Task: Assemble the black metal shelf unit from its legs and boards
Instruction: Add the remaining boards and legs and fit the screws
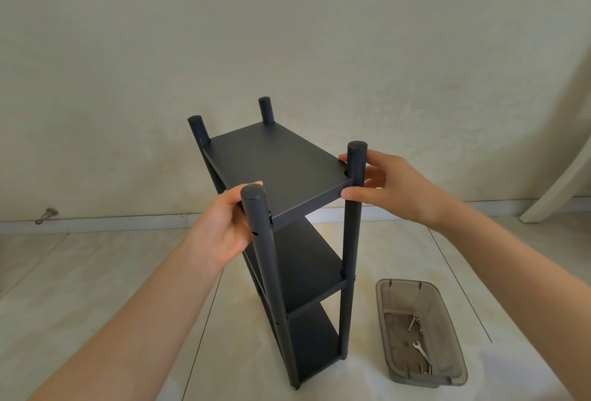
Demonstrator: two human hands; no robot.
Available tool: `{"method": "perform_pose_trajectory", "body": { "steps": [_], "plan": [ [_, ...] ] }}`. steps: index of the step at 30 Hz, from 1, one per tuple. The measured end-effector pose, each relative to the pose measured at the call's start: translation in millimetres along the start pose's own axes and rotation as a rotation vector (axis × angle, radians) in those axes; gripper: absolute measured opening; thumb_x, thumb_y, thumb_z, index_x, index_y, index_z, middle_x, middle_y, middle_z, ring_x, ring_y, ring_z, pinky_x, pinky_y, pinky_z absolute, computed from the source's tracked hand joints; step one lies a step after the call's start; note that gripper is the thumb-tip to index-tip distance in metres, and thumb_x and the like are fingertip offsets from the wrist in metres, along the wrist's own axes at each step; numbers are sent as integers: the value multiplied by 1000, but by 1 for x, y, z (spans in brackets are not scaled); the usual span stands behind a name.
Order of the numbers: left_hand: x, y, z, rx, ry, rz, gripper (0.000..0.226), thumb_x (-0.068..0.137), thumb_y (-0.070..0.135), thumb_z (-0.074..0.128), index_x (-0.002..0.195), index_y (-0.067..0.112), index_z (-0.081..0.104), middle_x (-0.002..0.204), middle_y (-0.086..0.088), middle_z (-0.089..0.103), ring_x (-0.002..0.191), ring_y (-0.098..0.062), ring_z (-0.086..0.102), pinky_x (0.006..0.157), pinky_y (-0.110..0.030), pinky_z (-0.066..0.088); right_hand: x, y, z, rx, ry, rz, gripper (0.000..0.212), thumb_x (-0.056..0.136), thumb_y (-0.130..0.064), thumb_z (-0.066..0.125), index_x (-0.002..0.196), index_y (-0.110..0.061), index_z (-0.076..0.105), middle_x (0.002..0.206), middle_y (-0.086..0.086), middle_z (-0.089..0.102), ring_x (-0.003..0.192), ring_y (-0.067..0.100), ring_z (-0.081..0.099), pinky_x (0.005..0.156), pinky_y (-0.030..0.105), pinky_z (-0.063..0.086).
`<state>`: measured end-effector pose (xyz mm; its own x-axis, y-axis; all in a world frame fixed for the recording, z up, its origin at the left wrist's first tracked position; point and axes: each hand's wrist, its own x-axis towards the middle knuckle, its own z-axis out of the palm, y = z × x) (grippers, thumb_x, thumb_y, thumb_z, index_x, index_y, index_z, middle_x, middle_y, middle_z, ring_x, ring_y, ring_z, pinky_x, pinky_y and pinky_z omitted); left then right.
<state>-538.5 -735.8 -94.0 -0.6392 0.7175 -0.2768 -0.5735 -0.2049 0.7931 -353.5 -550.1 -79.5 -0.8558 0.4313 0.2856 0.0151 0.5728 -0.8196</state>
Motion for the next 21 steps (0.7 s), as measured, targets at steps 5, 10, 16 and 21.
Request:
{"method": "perform_pose_trajectory", "body": {
  "steps": [5, 10, 16, 21],
  "plan": [
    [-2, 7, -6, 83, -51, -4, 7, 77, 8, 68, 83, 11, 65, 88, -5, 58, 77, -18, 58, 73, -28, 50, -1, -5, 3, -32, -28, 7, 39, 84, -20, 76, 117, -32, 60, 104, -10, 70, 97, 17, 65, 84, 22, 53],
    [-9, 20, -17, 182, 18, 2, 7, 68, 12, 72, 65, 13, 78, 75, -1, 73, 60, -15, 71, 55, -22, 58, -4, -11, 26, -111, 5, 22, 41, 80, -36, 78, 115, -36, 59, 103, -11, 68, 88, 9, 65, 80, 27, 55],
    [-5, 28, -29, 138, 154, 37, 4, 84, 15, 70, 83, 13, 68, 70, 1, 72, 56, -14, 70, 52, -22, 57, -6, -26, 48, -148, 24, 14, 40, 79, -42, 77, 115, -40, 58, 97, -13, 69, 75, -3, 61, 72, 17, 49],
    [-5, 29, -30, 129, 129, 33, 3, 86, 14, 68, 84, 12, 68, 72, 0, 74, 57, -15, 71, 52, -22, 57, -4, -31, 24, 393, -263, 313, 63, 82, -81, 41, 135, -48, 47, 124, -8, 67, 107, 11, 67, 93, 33, 53]
  ]
}}
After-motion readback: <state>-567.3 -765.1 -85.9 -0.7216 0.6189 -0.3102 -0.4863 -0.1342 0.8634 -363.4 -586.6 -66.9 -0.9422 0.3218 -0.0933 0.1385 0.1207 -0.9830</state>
